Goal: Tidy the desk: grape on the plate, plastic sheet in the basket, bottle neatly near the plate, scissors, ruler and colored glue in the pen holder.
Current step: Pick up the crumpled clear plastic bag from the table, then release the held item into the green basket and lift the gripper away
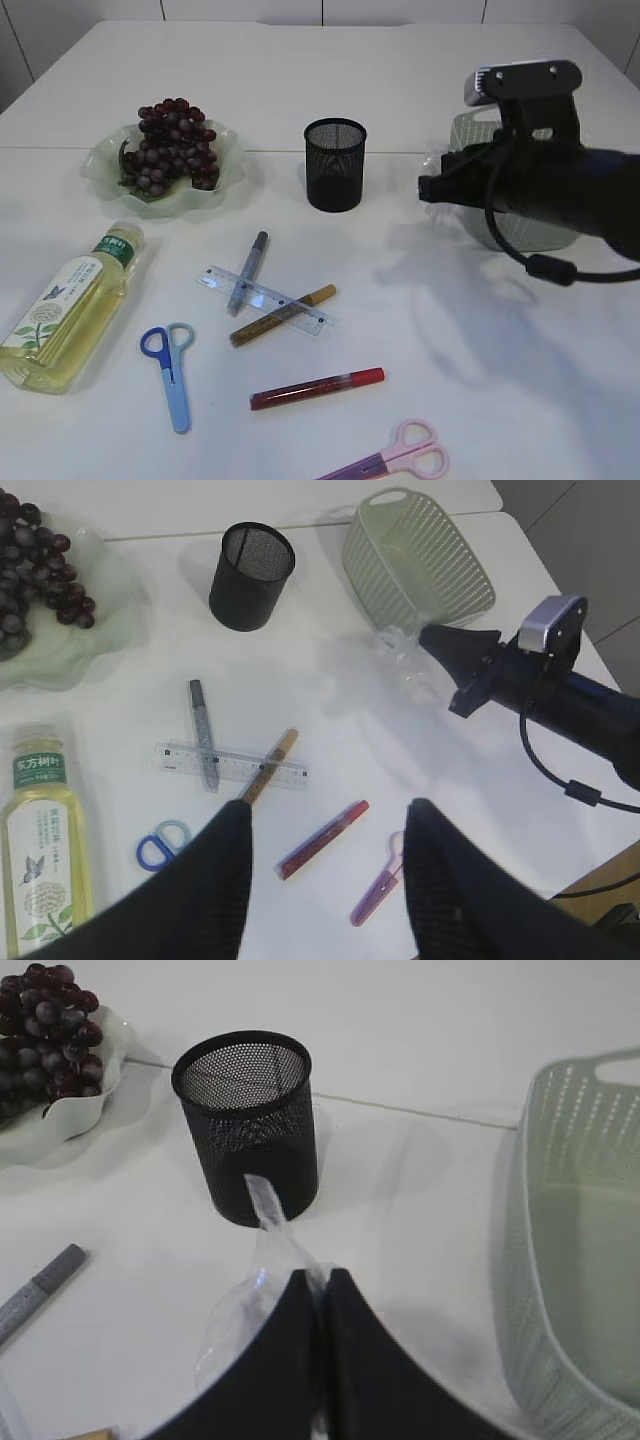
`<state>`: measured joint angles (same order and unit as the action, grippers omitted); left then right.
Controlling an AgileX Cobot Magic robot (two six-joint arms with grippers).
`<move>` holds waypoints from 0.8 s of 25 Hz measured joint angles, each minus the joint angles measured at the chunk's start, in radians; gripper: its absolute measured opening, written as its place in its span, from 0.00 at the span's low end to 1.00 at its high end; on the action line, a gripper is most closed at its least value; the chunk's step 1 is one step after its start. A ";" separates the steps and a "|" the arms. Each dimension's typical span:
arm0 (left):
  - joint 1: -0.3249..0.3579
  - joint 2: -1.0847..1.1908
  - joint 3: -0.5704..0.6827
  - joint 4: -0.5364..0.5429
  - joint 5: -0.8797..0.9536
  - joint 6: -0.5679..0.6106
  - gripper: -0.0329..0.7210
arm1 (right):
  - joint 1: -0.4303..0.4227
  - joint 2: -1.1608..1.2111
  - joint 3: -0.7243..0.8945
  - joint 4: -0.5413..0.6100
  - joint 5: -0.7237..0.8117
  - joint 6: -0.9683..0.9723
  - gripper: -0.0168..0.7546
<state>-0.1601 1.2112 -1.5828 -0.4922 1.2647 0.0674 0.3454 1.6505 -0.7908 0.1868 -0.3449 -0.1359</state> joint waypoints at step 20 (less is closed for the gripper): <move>0.000 0.000 0.000 0.000 0.000 0.000 0.52 | -0.326 -0.033 -0.423 0.046 0.470 -0.157 0.04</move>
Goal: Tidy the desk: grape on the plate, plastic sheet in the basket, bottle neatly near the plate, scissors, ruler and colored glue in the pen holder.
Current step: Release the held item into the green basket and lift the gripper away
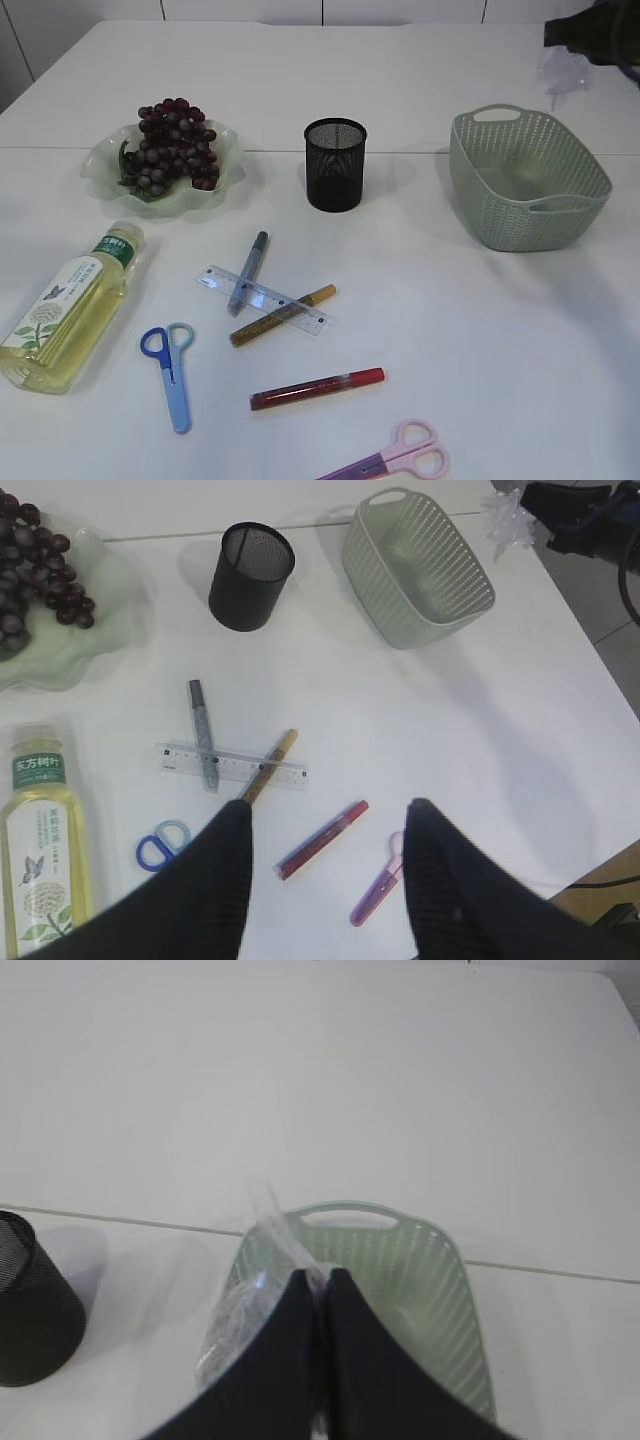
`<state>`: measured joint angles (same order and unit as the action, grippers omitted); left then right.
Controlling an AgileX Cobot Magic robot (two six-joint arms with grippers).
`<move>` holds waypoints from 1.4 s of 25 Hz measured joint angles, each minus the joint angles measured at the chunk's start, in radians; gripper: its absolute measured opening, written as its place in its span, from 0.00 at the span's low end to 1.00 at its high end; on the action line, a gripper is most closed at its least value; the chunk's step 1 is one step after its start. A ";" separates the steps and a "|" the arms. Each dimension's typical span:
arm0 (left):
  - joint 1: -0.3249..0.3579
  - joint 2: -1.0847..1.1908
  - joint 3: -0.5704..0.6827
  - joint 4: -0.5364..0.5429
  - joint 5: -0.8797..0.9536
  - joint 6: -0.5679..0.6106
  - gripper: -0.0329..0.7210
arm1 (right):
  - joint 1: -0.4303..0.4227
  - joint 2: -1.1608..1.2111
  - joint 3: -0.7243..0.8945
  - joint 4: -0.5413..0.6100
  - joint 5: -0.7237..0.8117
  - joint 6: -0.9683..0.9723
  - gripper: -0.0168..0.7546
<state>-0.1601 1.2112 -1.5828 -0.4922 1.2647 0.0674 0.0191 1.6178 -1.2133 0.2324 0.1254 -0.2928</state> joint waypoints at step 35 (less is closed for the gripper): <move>0.000 0.000 0.000 -0.015 0.000 0.000 0.51 | -0.025 0.200 -0.141 -0.013 0.061 -0.004 0.47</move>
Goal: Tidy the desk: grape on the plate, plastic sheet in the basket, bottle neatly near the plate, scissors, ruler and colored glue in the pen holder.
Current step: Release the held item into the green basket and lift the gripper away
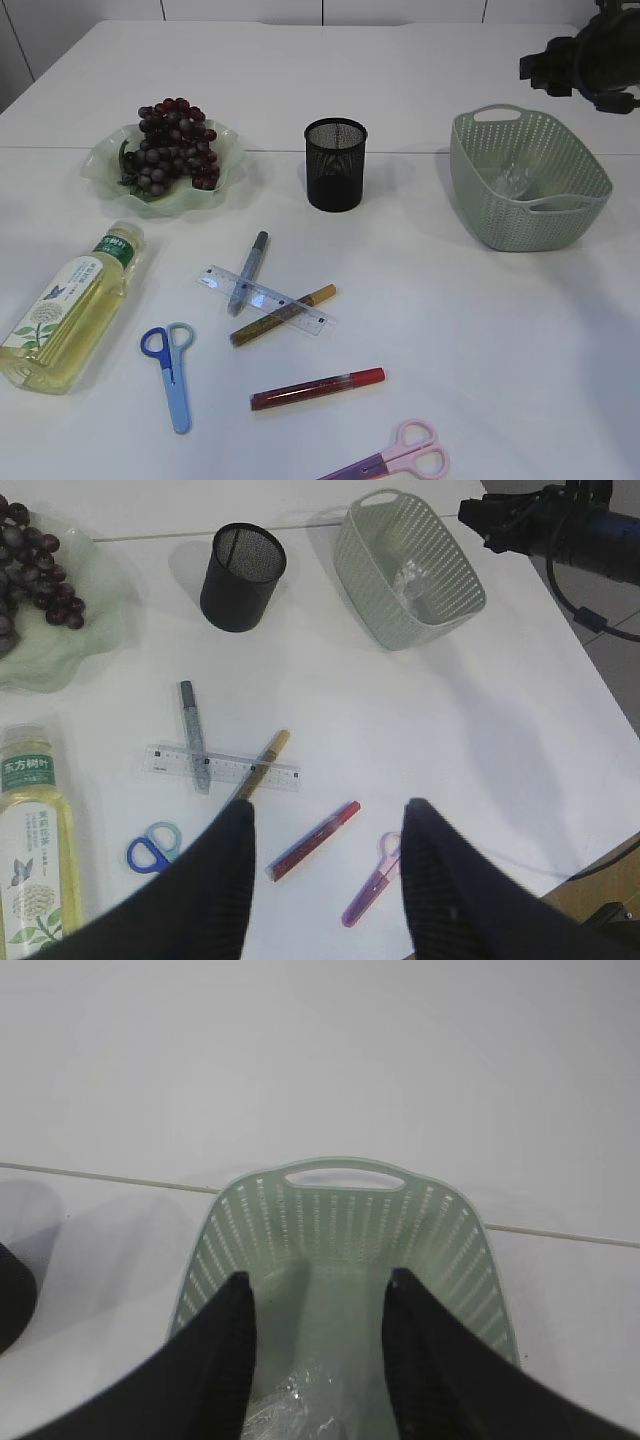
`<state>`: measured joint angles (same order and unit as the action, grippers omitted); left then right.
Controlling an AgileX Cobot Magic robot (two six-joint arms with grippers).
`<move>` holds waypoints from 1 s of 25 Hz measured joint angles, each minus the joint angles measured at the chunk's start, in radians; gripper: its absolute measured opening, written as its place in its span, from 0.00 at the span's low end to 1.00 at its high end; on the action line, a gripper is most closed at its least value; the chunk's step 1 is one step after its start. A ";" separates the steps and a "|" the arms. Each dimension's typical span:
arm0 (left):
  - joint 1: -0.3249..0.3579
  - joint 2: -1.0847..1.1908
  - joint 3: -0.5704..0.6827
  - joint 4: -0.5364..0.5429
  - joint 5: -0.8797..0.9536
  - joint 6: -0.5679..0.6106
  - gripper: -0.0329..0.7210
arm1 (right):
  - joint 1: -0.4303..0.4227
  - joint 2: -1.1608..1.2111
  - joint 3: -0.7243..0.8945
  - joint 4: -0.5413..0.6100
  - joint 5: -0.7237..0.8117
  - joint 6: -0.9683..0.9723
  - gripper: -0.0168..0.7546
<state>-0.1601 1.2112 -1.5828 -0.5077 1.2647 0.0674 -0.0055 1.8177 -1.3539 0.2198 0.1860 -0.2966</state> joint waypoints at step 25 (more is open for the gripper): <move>0.000 0.000 0.000 -0.002 0.000 0.000 0.51 | 0.000 -0.158 -0.069 -0.051 0.864 0.038 0.51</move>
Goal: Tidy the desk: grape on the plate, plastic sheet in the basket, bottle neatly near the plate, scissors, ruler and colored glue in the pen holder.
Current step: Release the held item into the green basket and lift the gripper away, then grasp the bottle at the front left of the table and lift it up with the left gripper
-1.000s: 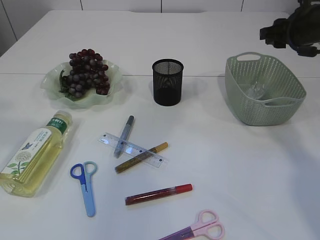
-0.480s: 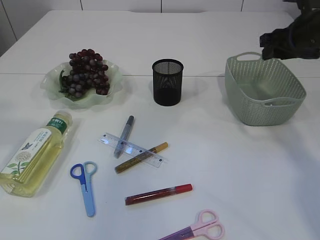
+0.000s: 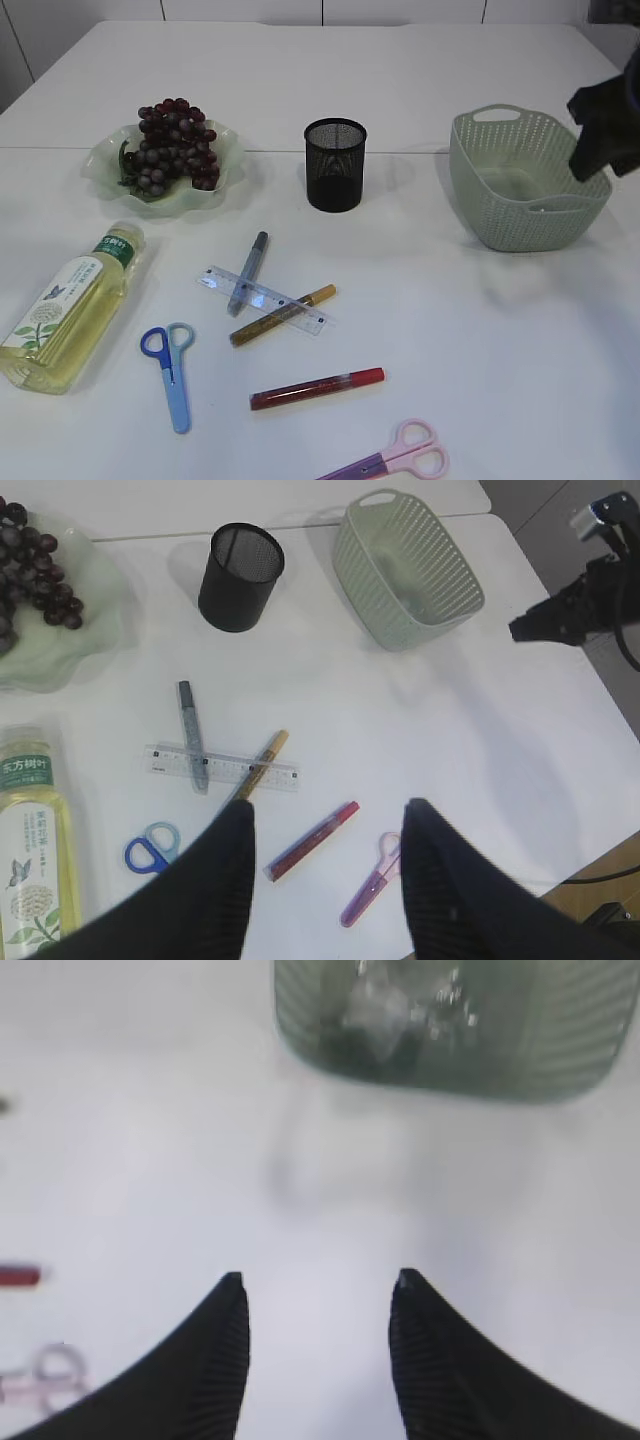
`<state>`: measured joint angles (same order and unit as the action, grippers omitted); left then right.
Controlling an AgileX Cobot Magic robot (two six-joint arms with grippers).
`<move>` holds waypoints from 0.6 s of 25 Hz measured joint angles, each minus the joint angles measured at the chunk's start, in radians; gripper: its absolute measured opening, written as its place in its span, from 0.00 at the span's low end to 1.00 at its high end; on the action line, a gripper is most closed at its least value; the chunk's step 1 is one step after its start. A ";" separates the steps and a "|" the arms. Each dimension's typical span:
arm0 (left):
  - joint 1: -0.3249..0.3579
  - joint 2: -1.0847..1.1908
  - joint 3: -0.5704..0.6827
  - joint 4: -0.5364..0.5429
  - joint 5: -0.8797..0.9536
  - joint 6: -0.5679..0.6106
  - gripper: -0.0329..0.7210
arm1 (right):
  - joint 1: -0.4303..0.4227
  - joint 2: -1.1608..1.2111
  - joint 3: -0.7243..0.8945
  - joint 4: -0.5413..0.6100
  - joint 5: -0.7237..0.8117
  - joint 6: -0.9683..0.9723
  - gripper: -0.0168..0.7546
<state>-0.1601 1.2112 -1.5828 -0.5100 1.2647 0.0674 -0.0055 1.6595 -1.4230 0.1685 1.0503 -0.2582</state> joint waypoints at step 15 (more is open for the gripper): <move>0.000 0.009 0.000 0.186 0.001 -0.075 0.53 | 0.000 -0.072 0.054 -0.041 0.170 0.157 0.56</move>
<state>-0.1601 1.2204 -1.5828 -0.3244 1.2656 -0.0074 -0.0055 1.5871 -1.3691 0.1279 1.2207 -0.1014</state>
